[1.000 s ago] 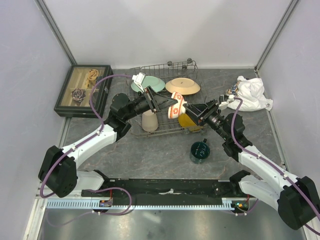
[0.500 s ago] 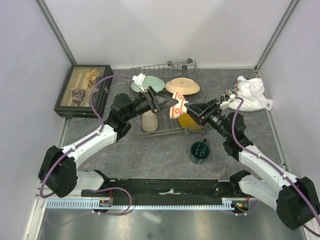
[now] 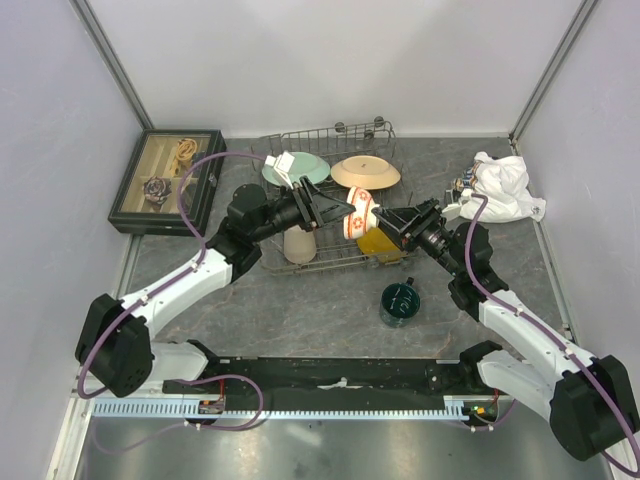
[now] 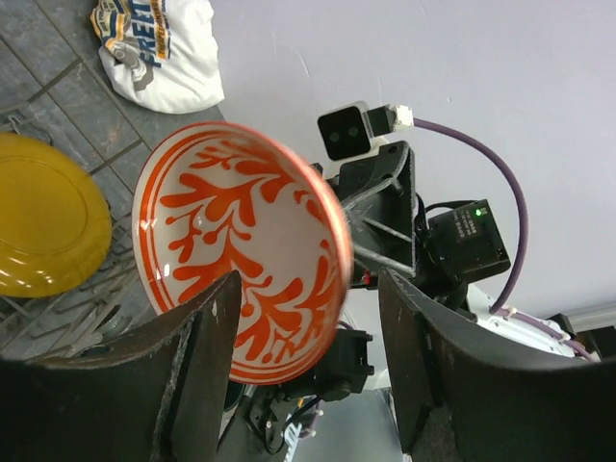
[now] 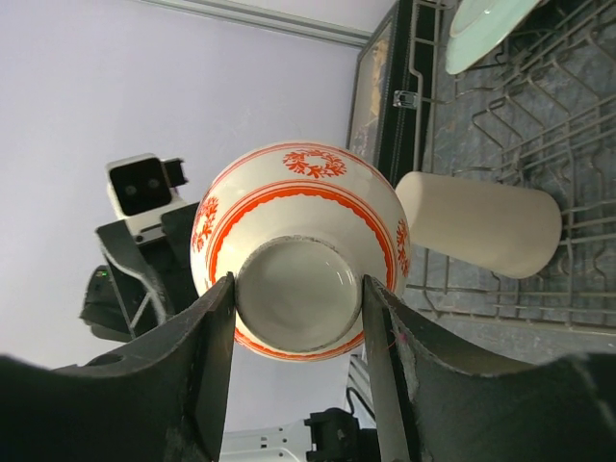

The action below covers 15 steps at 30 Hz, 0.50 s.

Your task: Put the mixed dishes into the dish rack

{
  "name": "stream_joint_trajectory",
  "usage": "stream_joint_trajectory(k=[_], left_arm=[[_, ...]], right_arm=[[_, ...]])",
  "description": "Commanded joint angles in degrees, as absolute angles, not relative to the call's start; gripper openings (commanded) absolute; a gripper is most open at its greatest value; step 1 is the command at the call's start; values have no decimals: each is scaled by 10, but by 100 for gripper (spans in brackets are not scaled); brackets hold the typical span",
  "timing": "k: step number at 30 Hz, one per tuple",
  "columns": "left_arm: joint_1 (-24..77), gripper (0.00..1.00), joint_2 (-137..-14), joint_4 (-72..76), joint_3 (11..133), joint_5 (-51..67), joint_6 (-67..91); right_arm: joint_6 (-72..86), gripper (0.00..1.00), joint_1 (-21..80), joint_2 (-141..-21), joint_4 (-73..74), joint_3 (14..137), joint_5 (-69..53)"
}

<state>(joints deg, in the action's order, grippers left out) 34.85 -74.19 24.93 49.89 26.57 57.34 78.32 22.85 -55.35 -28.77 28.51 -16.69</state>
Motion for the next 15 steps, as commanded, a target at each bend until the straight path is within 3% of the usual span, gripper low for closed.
stream_joint_trajectory(k=[1,6,15], left_arm=[[351,67,-717,224,550,250,530],[351,68,-694,157,582,228,491],[347,76,-574,-67,612,99,368]], right_arm=[[749,0,223,-542,-298,303,-168],[696,0,222,-542,-235,332,-162],[470,0,221,-615,-5,512,-129]])
